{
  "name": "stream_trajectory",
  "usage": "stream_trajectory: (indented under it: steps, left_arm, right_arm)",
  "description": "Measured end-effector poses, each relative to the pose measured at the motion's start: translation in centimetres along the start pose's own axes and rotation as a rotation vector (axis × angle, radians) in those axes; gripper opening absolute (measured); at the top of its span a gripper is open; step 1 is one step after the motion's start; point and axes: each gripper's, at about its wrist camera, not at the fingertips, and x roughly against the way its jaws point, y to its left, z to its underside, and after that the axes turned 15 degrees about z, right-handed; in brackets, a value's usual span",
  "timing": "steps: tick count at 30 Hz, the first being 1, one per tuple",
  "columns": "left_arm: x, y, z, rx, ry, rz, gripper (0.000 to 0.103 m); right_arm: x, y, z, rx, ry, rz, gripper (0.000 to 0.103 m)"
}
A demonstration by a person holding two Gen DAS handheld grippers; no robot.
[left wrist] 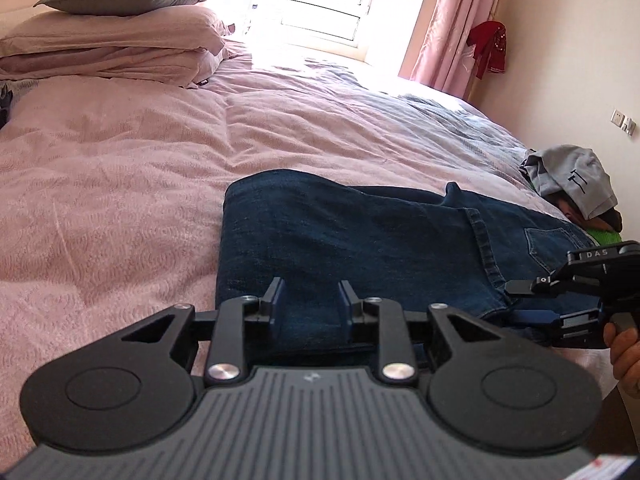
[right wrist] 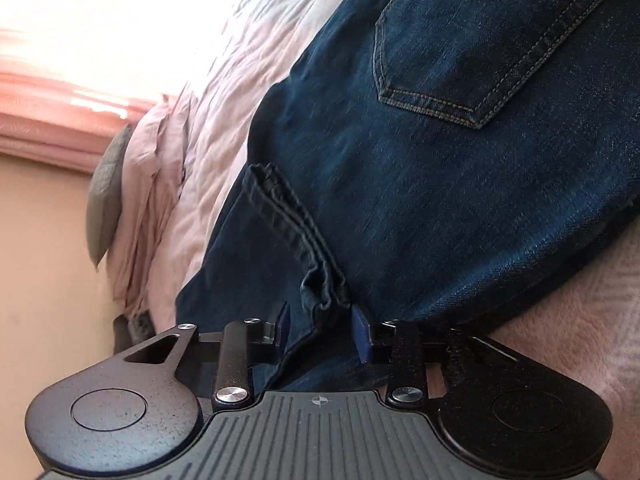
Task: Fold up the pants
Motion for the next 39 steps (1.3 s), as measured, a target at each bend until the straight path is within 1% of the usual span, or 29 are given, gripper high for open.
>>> stream_trajectory:
  steps: [3,4,5,7,9,11,12,13,14,17,19,21,23,24,25,26,27,28,29,30,32,34,35,36,37,38,39]
  left_arm:
    - [-0.2,0.5,0.1,0.032,-0.009,0.014,0.024]
    - [-0.2,0.7,0.1,0.039,-0.012,0.018,0.024]
    - [-0.3,0.8,0.1,0.048,-0.013,0.017,0.024]
    - [-0.3,0.9,-0.1,0.047,-0.010,0.020,0.023]
    - [-0.3,0.7,-0.3,0.030,0.001,0.017,0.023]
    - [-0.4,0.4,-0.7,0.004,0.006,0.018,0.023]
    - [-0.5,0.1,-0.8,-0.010,0.008,0.015,0.023]
    - [-0.6,-0.1,-0.9,-0.026,0.011,0.010,0.023]
    - [-0.8,-0.3,-1.0,-0.043,0.017,0.009,0.023]
    - [-1.4,-0.6,-0.9,-0.060,0.040,0.013,0.023]
    - [-1.8,-0.7,-0.7,-0.068,0.052,0.002,0.023]
    - [-1.9,-0.8,-0.6,-0.069,0.057,0.000,0.023]
    - [-1.9,-0.7,-0.8,-0.068,0.068,-0.002,0.020]
    - [-1.8,-0.6,-1.0,-0.064,0.070,-0.006,0.019]
    - [-1.7,-0.4,-1.4,-0.060,0.068,-0.008,0.018]
    - [-1.5,-0.2,-1.9,-0.058,0.057,-0.014,0.018]
    - [-1.5,-0.1,-2.4,-0.059,0.048,-0.023,0.017]
    - [-1.6,0.1,-3.1,-0.060,0.038,-0.035,0.017]
    - [-1.8,0.3,-3.8,-0.059,0.032,-0.047,0.017]
    - [-2.2,0.4,-4.4,-0.058,0.031,-0.057,0.017]
    - [-3.6,0.6,-6.0,-0.065,0.035,-0.056,0.017]
    - [-5.3,0.8,-7.0,-0.068,0.044,-0.050,0.017]
    - [-6.4,0.9,-7.4,-0.071,0.051,-0.053,0.017]
    - [-7.4,1.1,-7.6,-0.072,0.057,-0.057,0.017]
    - [-8.5,1.3,-7.6,-0.070,0.069,-0.067,0.017]
    - [-9.7,1.7,-7.5,-0.063,0.089,-0.080,0.017]
    - [-10.7,2.0,-7.2,-0.066,0.100,-0.090,0.017]
  right_arm:
    - [-0.4,0.6,0.4,0.005,-0.042,0.023,0.031]
    - [-0.3,0.8,0.5,0.016,-0.058,0.026,0.027]
    - [-0.2,1.0,0.9,0.056,-0.088,0.024,0.010]
    - [0.5,1.7,1.8,0.161,-0.173,0.033,0.010]
    - [1.6,2.1,2.8,0.213,-0.244,0.019,0.009]
    - [2.8,2.3,3.1,0.227,-0.307,0.032,0.009]
    - [3.6,2.3,3.3,0.234,-0.352,0.056,0.009]
    - [4.0,2.1,3.3,0.231,-0.372,0.068,0.009]
    - [4.3,1.7,3.2,0.222,-0.366,0.077,0.009]
    - [3.5,0.6,3.0,0.210,-0.302,0.097,0.009]
    - [2.7,0.2,3.3,0.201,-0.289,0.127,0.009]
    - [2.4,0.0,3.3,0.187,-0.291,0.134,0.009]
    - [2.1,0.7,3.3,0.250,-0.288,0.179,0.009]
    - [2.0,1.2,3.2,0.300,-0.281,0.205,0.013]
    - [2.8,1.7,3.3,0.364,-0.297,0.251,0.017]
    - [3.3,2.5,3.6,0.419,-0.342,0.301,0.027]
    - [3.8,3.5,4.0,0.482,-0.409,0.349,0.028]
    - [4.0,4.5,4.9,0.548,-0.496,0.388,0.028]
    - [4.3,5.4,5.1,0.596,-0.560,0.397,0.028]
    - [4.2,6.2,5.1,0.635,-0.591,0.385,0.028]
    - [3.2,7.7,4.8,0.729,-0.593,0.335,0.028]
    - [1.3,9.2,4.3,0.800,-0.599,0.321,0.026]
    - [0.2,9.7,4.1,0.828,-0.611,0.320,0.022]
    - [-1.0,10.2,3.8,0.851,-0.629,0.327,0.018]
    - [-2.0,10.2,3.8,0.868,-0.633,0.344,0.018]
    - [-3.2,10.4,3.5,0.881,-0.615,0.375,0.017]
    - [-5.4,10.7,2.7,0.888,-0.574,0.419,0.017]
